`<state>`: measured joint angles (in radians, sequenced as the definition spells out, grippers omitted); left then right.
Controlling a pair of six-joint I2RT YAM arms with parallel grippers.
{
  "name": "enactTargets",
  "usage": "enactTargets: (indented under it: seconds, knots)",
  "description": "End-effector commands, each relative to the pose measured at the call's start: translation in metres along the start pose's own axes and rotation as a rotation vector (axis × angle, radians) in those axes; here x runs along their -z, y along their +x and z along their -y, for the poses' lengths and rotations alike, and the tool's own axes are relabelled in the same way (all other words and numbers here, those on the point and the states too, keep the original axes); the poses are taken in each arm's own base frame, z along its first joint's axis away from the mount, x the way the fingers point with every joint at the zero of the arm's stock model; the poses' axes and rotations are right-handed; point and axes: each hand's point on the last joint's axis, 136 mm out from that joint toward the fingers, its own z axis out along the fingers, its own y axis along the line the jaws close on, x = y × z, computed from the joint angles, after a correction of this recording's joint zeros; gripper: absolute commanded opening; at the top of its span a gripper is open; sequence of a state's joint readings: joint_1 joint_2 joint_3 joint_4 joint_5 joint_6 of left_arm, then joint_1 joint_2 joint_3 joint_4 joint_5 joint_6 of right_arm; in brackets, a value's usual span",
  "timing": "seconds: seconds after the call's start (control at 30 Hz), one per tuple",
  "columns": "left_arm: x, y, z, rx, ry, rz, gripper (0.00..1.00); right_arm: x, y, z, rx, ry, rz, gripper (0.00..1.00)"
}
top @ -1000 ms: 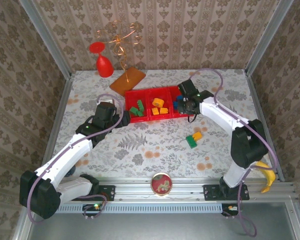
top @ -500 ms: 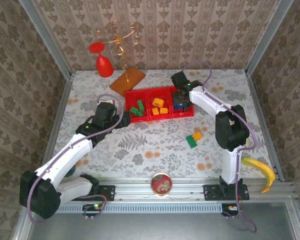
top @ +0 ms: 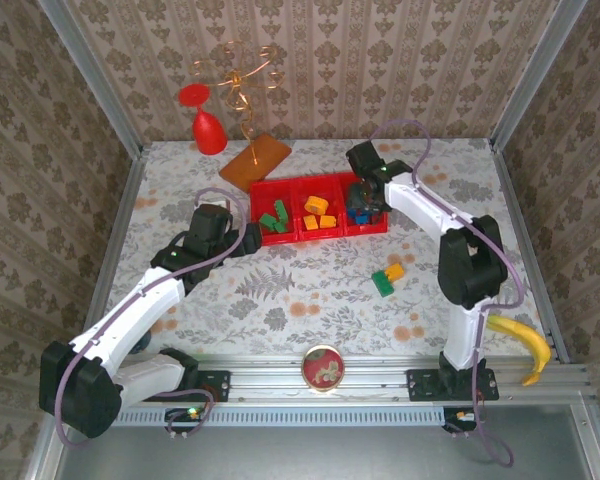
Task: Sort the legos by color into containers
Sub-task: Place the lego in the container, then pick up the lego from the center of the table.
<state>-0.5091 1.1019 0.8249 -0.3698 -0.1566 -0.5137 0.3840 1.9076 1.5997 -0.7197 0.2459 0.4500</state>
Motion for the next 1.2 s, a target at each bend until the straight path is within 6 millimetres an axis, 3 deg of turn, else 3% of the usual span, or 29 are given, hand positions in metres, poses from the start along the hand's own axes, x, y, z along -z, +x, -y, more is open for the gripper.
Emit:
enactTargets:
  seconds: [0.0, 0.2, 0.43, 0.6, 0.87, 1.17]
  knots:
    - [0.001, -0.003, 0.01, -0.043, 0.047, 0.003, 1.0, 0.028, 0.007, 0.018, -0.03, 0.019, 0.019, 0.67]
    - [0.0, -0.005, 0.046, -0.155, 0.145, 0.018, 1.0, 0.046, 0.034, 0.042, -0.078, 0.058, 0.005, 0.82]
    - [-0.003, 0.013, 0.121, -0.356, 0.36, 0.002, 1.0, 0.055, 0.066, 0.07, -0.162, 0.072, -0.046, 1.0]
    - [-0.007, 0.041, 0.176, -0.521, 0.492, -0.02, 1.0, 0.061, 0.078, 0.09, -0.2, 0.101, -0.07, 1.0]
    - [-0.023, 0.109, 0.257, -0.835, 0.642, -0.056, 1.0, 0.065, 0.09, 0.116, -0.273, 0.117, -0.093, 1.0]
    - [-0.046, 0.164, 0.306, -0.995, 0.735, -0.088, 1.0, 0.068, 0.093, 0.123, -0.31, 0.086, -0.086, 1.0]
